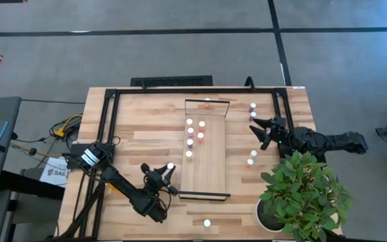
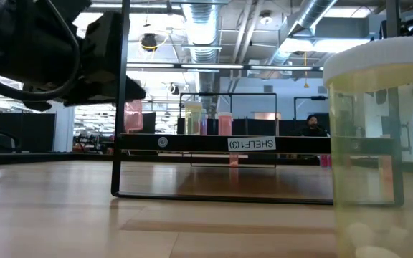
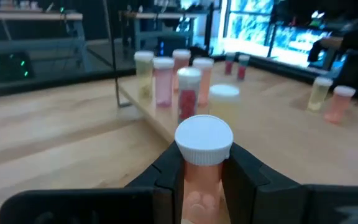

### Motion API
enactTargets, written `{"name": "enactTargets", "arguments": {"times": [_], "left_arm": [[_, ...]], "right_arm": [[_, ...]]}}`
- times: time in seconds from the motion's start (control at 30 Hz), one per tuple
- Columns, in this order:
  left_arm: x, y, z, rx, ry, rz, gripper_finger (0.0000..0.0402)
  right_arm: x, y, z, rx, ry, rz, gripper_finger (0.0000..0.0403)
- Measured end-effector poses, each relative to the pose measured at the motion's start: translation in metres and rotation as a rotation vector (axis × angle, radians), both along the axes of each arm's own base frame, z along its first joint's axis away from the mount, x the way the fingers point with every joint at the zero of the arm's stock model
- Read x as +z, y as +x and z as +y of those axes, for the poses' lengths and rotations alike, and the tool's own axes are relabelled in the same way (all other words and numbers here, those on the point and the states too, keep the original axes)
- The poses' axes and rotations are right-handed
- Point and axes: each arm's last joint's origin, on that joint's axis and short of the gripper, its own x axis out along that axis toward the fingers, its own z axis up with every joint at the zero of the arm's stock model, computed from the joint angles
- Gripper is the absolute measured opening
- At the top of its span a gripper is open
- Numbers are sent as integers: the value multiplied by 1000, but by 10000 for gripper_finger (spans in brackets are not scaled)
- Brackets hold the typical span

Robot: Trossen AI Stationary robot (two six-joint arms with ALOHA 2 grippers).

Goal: Pick and place medicine bottles onto shelf by color
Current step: Put the pink pill bottle on the shelf

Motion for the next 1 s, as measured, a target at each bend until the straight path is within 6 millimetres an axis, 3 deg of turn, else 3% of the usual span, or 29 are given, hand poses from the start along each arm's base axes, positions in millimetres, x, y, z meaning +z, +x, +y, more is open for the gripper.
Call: {"name": "enactTargets", "arguments": {"times": [0.27,0.47,0.63,1.0], "left_arm": [[8,-4,5,23,-16,-5,59],[0,-9,4,108,-175,113,59],[-10,-18,11,158,-238,108,59],[-25,-30,33,223,-221,111,59]], "right_arm": [[0,0,0,1,0,0,251],[0,0,0,0,0,0,251],[0,0,0,1,0,0,251],[0,0,0,0,0,0,251]]}}
